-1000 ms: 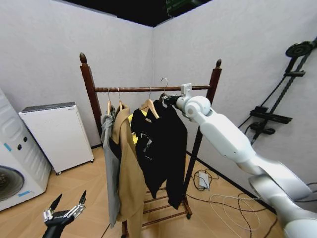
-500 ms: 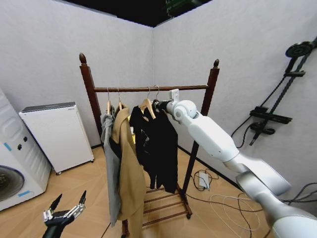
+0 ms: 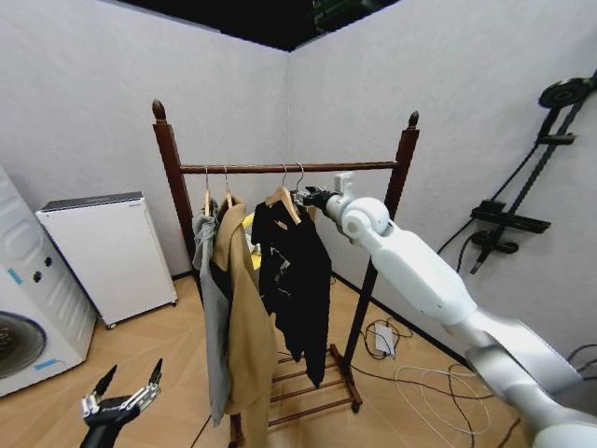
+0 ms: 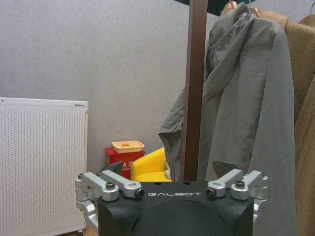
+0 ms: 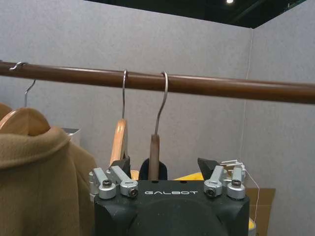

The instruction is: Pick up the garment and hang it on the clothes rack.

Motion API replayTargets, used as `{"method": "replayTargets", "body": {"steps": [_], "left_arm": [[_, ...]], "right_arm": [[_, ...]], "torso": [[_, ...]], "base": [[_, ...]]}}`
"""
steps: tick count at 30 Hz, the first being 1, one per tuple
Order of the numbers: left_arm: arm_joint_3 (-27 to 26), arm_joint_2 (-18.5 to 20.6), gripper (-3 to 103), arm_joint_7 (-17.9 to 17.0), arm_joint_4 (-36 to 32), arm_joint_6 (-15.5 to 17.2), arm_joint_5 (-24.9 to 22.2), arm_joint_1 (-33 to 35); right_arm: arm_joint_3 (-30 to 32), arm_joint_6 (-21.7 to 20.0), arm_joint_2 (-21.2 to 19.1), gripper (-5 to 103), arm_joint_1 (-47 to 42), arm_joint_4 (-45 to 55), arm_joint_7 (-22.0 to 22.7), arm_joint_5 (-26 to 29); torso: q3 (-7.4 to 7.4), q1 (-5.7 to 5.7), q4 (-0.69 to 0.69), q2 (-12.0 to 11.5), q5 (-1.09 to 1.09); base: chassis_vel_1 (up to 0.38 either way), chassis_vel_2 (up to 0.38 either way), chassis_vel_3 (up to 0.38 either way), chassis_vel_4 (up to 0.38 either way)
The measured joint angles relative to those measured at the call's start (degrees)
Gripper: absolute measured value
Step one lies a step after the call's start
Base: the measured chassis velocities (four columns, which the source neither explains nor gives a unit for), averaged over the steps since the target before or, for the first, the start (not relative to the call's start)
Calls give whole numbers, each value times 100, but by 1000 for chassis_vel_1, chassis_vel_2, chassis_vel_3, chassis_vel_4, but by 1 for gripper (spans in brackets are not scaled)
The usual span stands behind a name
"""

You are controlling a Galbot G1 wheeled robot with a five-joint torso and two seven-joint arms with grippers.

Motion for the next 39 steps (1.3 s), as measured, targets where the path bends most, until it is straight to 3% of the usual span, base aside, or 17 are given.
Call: {"method": "replayTargets", "body": {"steps": [5,6,7,8,13,21,39], "left_arm": [[0,0,100,-1,1,0,0,1],[0,0,100,-1,1,0,0,1],[0,0,100,-1,0,0,0,1],[0,0,100,-1,0,0,0,1],[0,0,100,-1,0,0,0,0],[0,0,100,-2,0,0,0,2],[0,0,100,-1,0,0,0,0]], "right_arm": [[1140,-31,-503,97,-1382,927,-22,-58],[1140,-31,-503,97,-1382,927,-22,-58],[1623,-32,-607,99,-2000,1209,-81,-129],[1623,-32,-607,99,-2000,1209,-81,-129],[2792,176,-664,100,-3614,1911,-162,-559],[3121,317,-394,100,-4085,2122,-186,-812],[3129,336,-339,100,-4154,2174,-231,-1091]], "torso": [[0,0,0,0,-1],[0,0,0,0,-1],[1,1,0,0,1],[1,1,0,0,1],[1,2,-2,0,0],[-2,-7,2,3,-2],[2,3,1,-2,-3]], "base": [[0,0,0,0],[0,0,0,0],[0,0,0,0],[0,0,0,0],[70,-79,-91,67],[167,-160,-170,145],[-20,-107,-88,-21]]}}
